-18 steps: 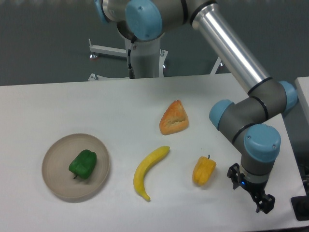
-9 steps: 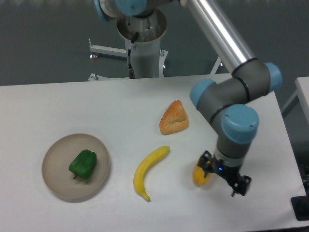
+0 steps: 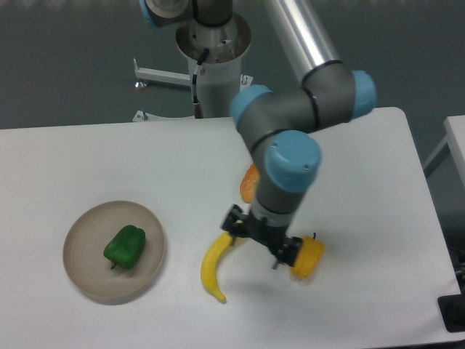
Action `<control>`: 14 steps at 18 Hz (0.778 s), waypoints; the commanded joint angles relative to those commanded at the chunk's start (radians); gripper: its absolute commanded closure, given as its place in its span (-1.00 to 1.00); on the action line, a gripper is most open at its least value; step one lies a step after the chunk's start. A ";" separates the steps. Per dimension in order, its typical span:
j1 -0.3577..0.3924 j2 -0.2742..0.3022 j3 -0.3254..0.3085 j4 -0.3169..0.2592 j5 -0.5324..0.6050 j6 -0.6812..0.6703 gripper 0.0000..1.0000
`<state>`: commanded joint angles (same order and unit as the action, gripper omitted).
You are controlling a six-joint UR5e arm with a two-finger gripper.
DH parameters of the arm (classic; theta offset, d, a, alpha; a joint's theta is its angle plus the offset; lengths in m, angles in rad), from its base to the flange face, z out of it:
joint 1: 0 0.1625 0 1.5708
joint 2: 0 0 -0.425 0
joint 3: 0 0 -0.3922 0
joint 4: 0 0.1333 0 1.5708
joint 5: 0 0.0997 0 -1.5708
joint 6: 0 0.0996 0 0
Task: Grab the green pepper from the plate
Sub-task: 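Move the gripper over the banana toward the green pepper on the plate, then lower the gripper around the green pepper on the plate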
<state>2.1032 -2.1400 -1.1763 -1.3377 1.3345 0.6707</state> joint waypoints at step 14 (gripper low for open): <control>-0.172 0.080 -0.272 0.256 0.002 -0.238 -1.00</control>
<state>1.9313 -2.0602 -1.4479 -1.0815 1.3361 0.4326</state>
